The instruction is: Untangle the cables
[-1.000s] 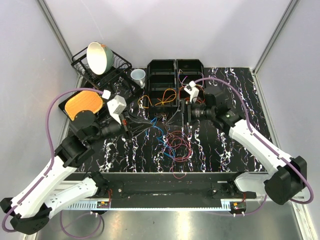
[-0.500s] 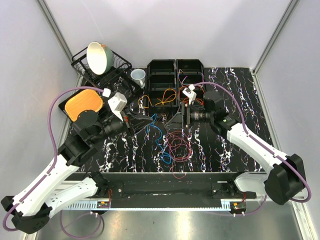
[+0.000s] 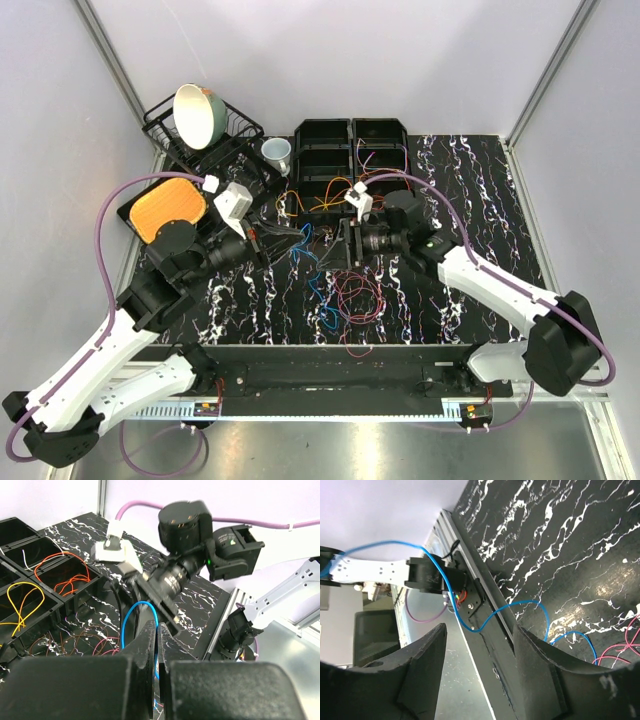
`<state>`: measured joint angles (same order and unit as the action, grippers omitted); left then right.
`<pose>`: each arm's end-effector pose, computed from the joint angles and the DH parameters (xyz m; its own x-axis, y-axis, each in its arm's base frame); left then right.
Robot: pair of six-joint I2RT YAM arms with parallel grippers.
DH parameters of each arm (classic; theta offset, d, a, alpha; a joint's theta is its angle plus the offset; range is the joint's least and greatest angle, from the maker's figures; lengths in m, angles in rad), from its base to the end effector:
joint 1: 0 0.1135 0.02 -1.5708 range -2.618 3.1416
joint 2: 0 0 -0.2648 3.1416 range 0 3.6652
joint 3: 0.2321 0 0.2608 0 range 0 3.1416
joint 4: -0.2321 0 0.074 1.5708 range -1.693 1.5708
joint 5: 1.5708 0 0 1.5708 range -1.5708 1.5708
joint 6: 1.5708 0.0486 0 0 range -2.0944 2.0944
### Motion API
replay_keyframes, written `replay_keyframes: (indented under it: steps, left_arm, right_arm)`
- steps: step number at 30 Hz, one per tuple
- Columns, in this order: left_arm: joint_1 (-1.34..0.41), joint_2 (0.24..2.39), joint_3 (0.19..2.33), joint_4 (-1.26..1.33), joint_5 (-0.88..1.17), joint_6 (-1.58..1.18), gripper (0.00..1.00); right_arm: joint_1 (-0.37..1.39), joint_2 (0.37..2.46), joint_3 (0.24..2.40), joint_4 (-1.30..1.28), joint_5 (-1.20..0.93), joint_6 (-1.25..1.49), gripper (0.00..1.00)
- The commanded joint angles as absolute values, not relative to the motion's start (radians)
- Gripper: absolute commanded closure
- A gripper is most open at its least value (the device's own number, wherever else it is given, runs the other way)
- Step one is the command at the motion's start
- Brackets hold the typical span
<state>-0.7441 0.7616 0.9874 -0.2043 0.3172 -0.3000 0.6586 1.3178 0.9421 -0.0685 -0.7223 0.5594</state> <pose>0.1239 -0.1347 0.4141 -0.2429 -0.1581 -0.9571 0.8386 0.4617 -0.2890 0.2267 0.2161 0.2851 -0.7823 -0.1019 -0.6146 -0.6090 0.3328 0.7200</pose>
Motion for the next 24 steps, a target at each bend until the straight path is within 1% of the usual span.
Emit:
replay_keyframes:
  steps: [1,4,8,10,11,12,13,14,15,16,17,21,23,24]
  left_arm:
    - [-0.744,0.767,0.982,-0.13,0.285,-0.313,1.0]
    - [-0.744,0.769,0.982,-0.129,0.287,-0.313,1.0]
    - [-0.744,0.767,0.976,-0.124,0.29,-0.314,1.0]
    - [-0.742,0.762,0.971,-0.124,0.288,-0.314,1.0]
    - [-0.744,0.762,0.968,-0.124,0.288,-0.314,1.0]
    - [-0.744,0.759,0.965,-0.123,0.285,-0.313,1.0]
    - [-0.744,0.761,0.962,-0.123,0.279,-0.313,1.0]
    - [-0.744,0.759,0.96,-0.129,0.275,-0.311,1.0]
    - [-0.744,0.759,0.956,-0.132,0.264,-0.311,1.0]
    - [-0.742,0.755,0.953,-0.138,0.253,-0.31,1.0]
    - [-0.744,0.75,0.942,-0.156,0.238,-0.311,0.99]
    - [-0.744,0.71,0.853,-0.216,0.05,-0.365,0.97]
    - [-0.744,0.689,0.787,-0.236,0.022,-0.385,0.97]
    - [-0.744,0.686,0.767,-0.244,0.011,-0.399,0.91]
  right_arm:
    - [0.695,1.338,0.994,-0.049,-0.666,0.517,0.4]
    - [0.71,1.354,1.011,-0.055,-0.655,0.511,0.48]
    - [0.719,1.367,1.026,-0.064,-0.634,0.505,0.53]
    - [0.723,1.37,1.031,-0.063,-0.627,0.502,0.54]
    - [0.723,1.373,1.035,-0.063,-0.624,0.503,0.57]
    - [0.726,1.377,1.038,-0.063,-0.623,0.503,0.62]
    - [0.727,1.382,1.042,-0.063,-0.621,0.503,0.68]
    - [0.727,1.384,1.046,-0.061,-0.617,0.503,0.87]
    - [0.727,1.384,1.051,-0.064,-0.611,0.505,0.95]
    - [0.729,1.384,1.058,-0.071,-0.601,0.5,1.0]
    - [0.727,1.381,1.096,-0.109,-0.568,0.494,1.0]
    - [0.727,1.367,1.267,-0.25,-0.462,0.402,1.0]
    - [0.726,1.367,1.363,-0.296,-0.424,0.379,1.0]
    - [0.726,1.371,1.396,-0.31,-0.411,0.362,1.0]
